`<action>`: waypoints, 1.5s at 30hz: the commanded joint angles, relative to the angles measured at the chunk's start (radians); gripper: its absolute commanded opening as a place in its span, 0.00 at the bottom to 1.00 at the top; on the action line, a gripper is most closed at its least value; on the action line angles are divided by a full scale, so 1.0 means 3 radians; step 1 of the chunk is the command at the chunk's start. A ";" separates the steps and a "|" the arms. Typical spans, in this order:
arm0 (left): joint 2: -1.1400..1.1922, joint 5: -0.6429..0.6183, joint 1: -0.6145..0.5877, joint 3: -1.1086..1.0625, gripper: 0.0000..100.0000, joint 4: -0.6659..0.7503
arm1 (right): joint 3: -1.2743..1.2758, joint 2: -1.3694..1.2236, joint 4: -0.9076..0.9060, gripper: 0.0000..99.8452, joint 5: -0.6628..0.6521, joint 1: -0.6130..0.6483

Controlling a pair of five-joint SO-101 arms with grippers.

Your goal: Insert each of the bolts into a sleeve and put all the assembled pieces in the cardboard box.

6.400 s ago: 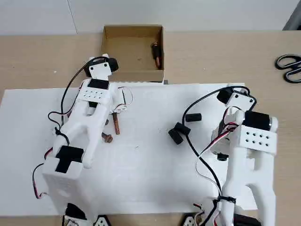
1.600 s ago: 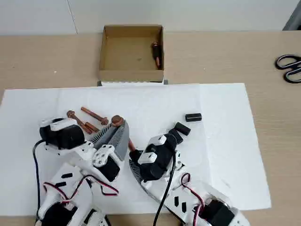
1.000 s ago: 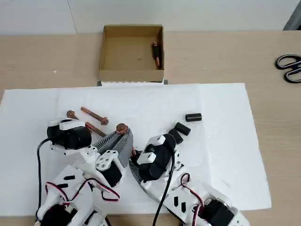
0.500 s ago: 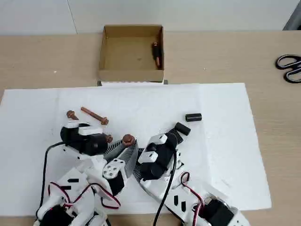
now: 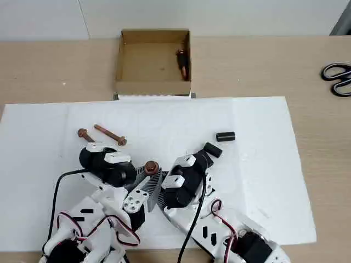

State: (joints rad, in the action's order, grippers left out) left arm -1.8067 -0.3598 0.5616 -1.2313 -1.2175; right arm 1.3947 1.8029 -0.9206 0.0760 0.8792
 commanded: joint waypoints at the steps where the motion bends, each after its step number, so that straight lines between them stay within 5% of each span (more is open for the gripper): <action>1: -0.0005 0.0041 -0.0020 0.0064 0.01 -0.0056 | -0.0041 0.0028 0.0100 0.00 -0.0031 -0.0171; 5: -0.0005 0.0031 -0.0026 0.0074 0.02 -0.0051 | -0.0031 0.0028 0.0090 0.00 -0.0026 -0.0171; 11: 0.0000 -0.0031 -0.0036 0.0079 0.21 -0.0056 | -0.0031 0.0028 0.0084 0.00 -0.0026 -0.0187; 23: 0.0000 -0.0056 -0.0292 0.0391 0.21 -0.0077 | 0.0097 0.0028 0.0110 0.00 -0.0026 -0.0182; 29: -0.0015 0.0179 -0.0614 0.0448 0.00 0.0000 | 0.0097 0.0028 0.0105 0.00 -0.0026 -0.0187; 36: -0.0010 0.0696 -0.1258 0.0371 0.01 0.0010 | 0.0169 0.0028 0.0090 0.00 -0.0026 -0.0391; 45: -0.0020 0.1192 -0.2128 -0.0463 0.01 -0.0010 | 0.0066 0.0028 0.0084 0.00 -0.0026 -0.1271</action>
State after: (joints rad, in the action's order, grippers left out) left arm -1.8052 -0.0176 -0.0399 -1.3203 -1.2344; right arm 1.4530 1.8029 -0.9191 0.0760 0.5769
